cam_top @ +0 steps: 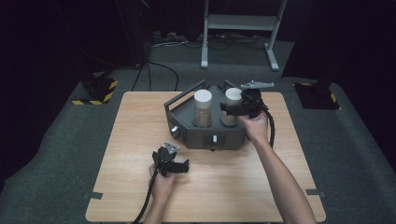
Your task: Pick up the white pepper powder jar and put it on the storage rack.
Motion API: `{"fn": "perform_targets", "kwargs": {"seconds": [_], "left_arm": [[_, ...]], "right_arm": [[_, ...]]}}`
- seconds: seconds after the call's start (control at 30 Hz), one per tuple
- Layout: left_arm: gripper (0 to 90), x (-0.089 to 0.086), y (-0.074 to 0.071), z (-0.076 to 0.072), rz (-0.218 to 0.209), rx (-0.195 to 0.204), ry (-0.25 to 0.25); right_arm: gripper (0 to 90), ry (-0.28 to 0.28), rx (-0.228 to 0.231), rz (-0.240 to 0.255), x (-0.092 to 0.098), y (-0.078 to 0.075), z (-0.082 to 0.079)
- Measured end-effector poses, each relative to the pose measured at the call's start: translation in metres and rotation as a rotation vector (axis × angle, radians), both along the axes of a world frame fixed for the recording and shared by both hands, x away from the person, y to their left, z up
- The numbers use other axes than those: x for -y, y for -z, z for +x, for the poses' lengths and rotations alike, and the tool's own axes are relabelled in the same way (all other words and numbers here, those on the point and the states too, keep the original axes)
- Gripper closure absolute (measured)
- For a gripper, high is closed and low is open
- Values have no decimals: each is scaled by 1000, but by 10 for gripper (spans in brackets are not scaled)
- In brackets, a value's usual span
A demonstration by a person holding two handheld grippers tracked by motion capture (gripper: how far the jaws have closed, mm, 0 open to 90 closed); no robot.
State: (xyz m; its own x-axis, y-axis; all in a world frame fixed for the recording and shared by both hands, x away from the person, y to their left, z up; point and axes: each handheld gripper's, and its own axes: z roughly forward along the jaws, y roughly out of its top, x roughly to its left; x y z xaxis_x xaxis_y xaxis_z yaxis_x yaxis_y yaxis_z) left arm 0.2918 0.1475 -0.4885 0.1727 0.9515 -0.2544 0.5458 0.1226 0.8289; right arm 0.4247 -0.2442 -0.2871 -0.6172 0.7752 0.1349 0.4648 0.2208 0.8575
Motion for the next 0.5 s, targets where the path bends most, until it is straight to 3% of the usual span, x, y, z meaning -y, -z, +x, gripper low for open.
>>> {"fn": "perform_targets", "kwargs": {"seconds": [0.1, 0.17, 0.5], "left_arm": [[13, -1, -1, 0, 6, -3, 4], [13, -14, -16, 6, 126, -63, 111], [13, -13, -14, 5, 117, -57, 103]], "right_arm": [[32, -14, -10, 26, 8, 1, 0], [34, -16, -9, 46, 13, 3, -1], [48, -11, -30, 69, 33, 12, -6]]}}
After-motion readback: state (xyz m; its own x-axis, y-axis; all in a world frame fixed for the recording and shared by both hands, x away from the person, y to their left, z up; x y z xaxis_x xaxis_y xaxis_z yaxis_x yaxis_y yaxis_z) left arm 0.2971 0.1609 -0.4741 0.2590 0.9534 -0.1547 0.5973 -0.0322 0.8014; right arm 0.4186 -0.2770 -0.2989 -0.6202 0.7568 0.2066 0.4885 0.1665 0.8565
